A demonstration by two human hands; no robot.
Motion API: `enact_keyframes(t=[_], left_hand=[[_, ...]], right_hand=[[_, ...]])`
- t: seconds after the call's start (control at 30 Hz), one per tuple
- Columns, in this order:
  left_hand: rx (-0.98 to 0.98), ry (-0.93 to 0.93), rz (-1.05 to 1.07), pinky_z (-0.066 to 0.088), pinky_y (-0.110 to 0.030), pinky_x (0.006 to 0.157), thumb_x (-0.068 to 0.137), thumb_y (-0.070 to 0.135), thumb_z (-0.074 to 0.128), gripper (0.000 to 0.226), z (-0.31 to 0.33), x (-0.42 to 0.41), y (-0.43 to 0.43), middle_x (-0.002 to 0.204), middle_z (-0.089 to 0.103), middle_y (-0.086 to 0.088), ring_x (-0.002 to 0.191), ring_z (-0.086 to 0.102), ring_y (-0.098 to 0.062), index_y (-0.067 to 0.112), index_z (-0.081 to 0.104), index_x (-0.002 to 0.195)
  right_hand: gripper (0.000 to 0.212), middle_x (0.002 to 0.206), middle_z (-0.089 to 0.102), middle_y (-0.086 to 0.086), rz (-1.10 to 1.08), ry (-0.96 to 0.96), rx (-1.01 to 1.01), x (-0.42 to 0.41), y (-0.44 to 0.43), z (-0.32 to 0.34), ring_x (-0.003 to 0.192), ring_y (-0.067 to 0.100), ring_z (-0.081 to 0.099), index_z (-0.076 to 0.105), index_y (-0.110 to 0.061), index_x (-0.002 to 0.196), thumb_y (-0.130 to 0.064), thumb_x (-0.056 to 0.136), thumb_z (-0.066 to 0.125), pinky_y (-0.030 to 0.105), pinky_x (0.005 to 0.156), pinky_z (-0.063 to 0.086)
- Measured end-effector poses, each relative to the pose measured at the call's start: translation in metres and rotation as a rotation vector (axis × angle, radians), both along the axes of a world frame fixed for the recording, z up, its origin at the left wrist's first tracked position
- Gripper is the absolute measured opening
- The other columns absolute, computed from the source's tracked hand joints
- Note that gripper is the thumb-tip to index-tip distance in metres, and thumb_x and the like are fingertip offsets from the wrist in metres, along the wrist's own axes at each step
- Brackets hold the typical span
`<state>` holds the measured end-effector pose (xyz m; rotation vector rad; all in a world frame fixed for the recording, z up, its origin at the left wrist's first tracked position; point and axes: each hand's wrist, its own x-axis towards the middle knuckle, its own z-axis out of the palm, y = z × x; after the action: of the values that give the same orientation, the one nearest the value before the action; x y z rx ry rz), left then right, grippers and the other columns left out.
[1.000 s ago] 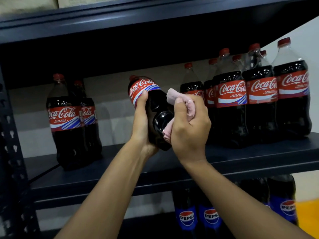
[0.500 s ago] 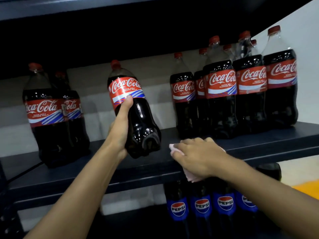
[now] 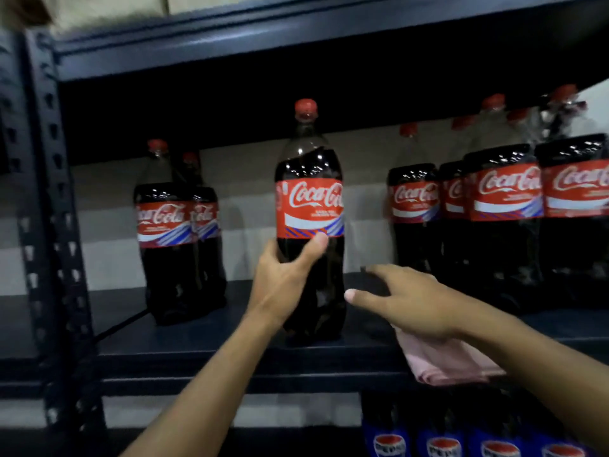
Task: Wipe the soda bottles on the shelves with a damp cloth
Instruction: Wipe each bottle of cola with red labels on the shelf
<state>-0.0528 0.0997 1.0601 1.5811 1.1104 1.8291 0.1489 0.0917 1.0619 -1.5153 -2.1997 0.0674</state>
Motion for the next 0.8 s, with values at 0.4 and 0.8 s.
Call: enact_keyframes(t=[0.4, 0.8], left_hand=[[-0.192, 0.264, -0.093, 0.05, -0.018, 0.089, 0.05, 0.082, 0.076, 0.101, -0.004, -0.044, -0.013, 0.129, 0.06, 0.017, 0.117, 0.061, 0.001, 0.039, 0.04, 0.133], [-0.236, 0.46, 0.285, 0.056, -0.025, 0.087, 0.088, 0.062, 0.075, 0.052, -0.015, -0.092, 0.013, 0.112, 0.071, 0.009, 0.101, 0.068, -0.006, 0.02, 0.065, 0.117]], right_hand=[[0.047, 0.1, 0.077, -0.02, 0.324, 0.386, -0.036, -0.033, 0.008, 0.011, 0.096, -0.005, 0.07, 0.071, -0.03, 0.111, -0.065, 0.078, 0.07, 0.031, 0.097, 0.055], [0.044, 0.108, 0.07, 0.002, 0.182, 0.055, -0.059, -0.096, 0.066, 0.035, 0.098, 0.02, 0.065, 0.063, -0.012, 0.11, -0.054, 0.096, 0.064, 0.032, 0.086, 0.053]])
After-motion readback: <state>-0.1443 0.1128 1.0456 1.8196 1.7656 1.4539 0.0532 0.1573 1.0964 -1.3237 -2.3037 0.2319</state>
